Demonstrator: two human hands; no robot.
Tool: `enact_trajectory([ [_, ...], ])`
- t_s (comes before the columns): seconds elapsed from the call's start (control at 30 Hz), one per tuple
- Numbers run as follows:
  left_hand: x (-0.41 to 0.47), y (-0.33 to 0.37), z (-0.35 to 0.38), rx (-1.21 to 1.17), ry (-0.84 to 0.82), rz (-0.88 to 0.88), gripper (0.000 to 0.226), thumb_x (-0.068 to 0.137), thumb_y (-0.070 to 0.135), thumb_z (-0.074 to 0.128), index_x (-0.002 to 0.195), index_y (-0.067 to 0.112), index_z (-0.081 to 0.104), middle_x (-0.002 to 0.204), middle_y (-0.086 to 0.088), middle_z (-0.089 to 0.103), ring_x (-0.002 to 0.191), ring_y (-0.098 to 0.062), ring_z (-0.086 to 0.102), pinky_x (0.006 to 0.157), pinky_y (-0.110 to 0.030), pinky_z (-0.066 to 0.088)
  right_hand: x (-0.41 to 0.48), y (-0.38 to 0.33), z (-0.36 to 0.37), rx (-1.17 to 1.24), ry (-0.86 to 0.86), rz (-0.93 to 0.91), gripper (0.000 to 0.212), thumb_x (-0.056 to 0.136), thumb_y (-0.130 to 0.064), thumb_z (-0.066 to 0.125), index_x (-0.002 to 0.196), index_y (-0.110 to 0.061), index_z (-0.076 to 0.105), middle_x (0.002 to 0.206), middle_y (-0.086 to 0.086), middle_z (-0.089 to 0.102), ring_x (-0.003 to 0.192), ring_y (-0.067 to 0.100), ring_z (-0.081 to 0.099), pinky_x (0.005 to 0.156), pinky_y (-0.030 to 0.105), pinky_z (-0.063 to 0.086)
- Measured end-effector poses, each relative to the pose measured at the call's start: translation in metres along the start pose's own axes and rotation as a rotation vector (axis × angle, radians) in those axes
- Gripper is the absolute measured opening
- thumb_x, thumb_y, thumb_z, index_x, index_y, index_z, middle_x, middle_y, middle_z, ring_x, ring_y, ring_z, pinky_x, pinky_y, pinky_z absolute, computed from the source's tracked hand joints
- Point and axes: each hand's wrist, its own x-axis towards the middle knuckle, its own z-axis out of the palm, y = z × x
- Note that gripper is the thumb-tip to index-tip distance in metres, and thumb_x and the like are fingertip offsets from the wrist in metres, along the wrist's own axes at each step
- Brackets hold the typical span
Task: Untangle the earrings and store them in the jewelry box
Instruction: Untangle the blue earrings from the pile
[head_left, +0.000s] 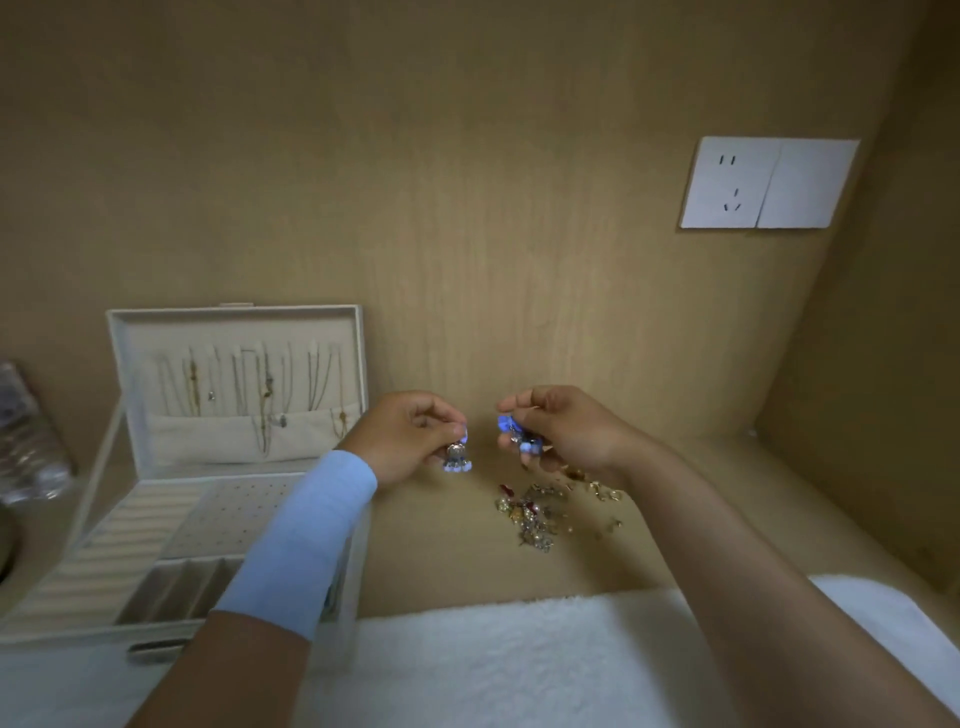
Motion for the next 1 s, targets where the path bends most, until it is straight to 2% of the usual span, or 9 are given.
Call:
enact_trajectory([
  [0.13,-0.004,-0.012,-0.03,0.052,-0.005,-0.028,0.006,0.088,0.001,0.067,0.091,0.006,0.069,0.071,-0.005,0.069,0.05,-0.009,0.061,0.058,-0.022,0.051,0.025,0.002,0.04,-0.216,-0.07,-0.019,0.021,0.097,0.003,0.049,0.105,-0.004,0.067,0.074,0.003,0.068,0.056,0.009,0.061,0.048,0.019,0.041],
  [0.27,-0.002,-0.025,-0.042,0.102,-0.018,-0.038,0.011,0.089,0.001,0.064,0.095,0.009,0.068,0.068,-0.004,0.066,0.051,-0.009,0.059,0.056,-0.021,0.051,0.053,0.011,0.067,-0.373,-0.09,-0.028,0.009,0.085,0.004,0.07,0.092,0.005,0.074,0.06,-0.001,0.071,0.053,0.007,0.065,0.056,0.02,0.05],
  [0.43,0.003,-0.036,-0.044,0.087,-0.014,-0.029,0.017,0.09,-0.001,0.061,0.098,0.011,0.07,0.077,-0.006,0.069,0.058,-0.011,0.065,0.064,-0.023,0.058,0.072,0.022,0.079,-0.503,-0.097,-0.011,0.013,0.081,-0.008,0.079,0.073,-0.018,0.076,0.062,-0.008,0.071,0.059,0.0,0.061,0.063,0.012,0.045],
  [0.5,0.004,-0.037,-0.043,0.09,-0.022,-0.016,0.018,0.089,-0.003,0.062,0.096,0.012,0.07,0.074,-0.004,0.069,0.053,-0.005,0.065,0.06,-0.02,0.056,0.076,0.028,0.079,-0.586,-0.07,-0.021,0.017,0.082,-0.009,0.076,0.075,-0.025,0.074,0.068,-0.011,0.069,0.063,-0.003,0.058,0.062,0.011,0.041],
  [0.57,0.005,-0.038,-0.041,0.074,-0.019,-0.007,0.019,0.088,-0.004,0.065,0.095,0.014,0.069,0.072,-0.002,0.068,0.053,-0.005,0.065,0.057,-0.018,0.054,0.075,0.026,0.077,-0.633,-0.044,-0.067,0.015,0.085,-0.008,0.071,0.091,-0.02,0.077,0.08,-0.011,0.07,0.074,0.0,0.061,0.067,0.009,0.041],
  [0.63,0.006,-0.038,-0.039,0.068,0.006,-0.006,0.018,0.087,-0.001,0.068,0.097,0.014,0.068,0.073,-0.003,0.07,0.058,-0.01,0.068,0.057,-0.019,0.053,0.072,0.014,0.072,-0.466,-0.019,-0.11,0.021,0.089,-0.005,0.065,0.104,-0.014,0.077,0.093,-0.004,0.075,0.084,0.006,0.066,0.078,0.016,0.047],
  [0.73,0.005,-0.036,-0.038,0.083,0.069,-0.009,0.017,0.086,0.003,0.07,0.1,0.012,0.067,0.076,-0.008,0.073,0.065,-0.018,0.072,0.063,-0.028,0.059,0.061,-0.007,0.066,-0.206,-0.116,-0.099,0.02,0.091,-0.007,0.064,0.105,-0.015,0.076,0.099,0.007,0.078,0.08,0.008,0.068,0.063,0.013,0.048],
  [0.83,0.003,-0.033,-0.04,0.097,0.141,-0.013,0.016,0.087,0.005,0.069,0.099,0.014,0.064,0.075,-0.01,0.073,0.066,-0.022,0.073,0.066,-0.033,0.06,0.056,-0.011,0.073,-0.168,-0.162,-0.093,0.018,0.086,-0.01,0.076,0.104,-0.013,0.076,0.098,0.016,0.077,0.073,0.01,0.069,0.056,0.018,0.049],
  [1.0,-0.006,-0.028,-0.035,0.038,0.23,-0.072,0.022,0.088,0.007,0.07,0.104,0.016,0.058,0.078,-0.015,0.073,0.065,-0.022,0.073,0.059,-0.028,0.058,0.054,-0.009,0.078,-0.085,-0.126,-0.103,0.022,0.078,-0.001,0.082,0.099,-0.003,0.074,0.086,0.018,0.077,0.068,0.017,0.071,0.056,0.026,0.056],
])
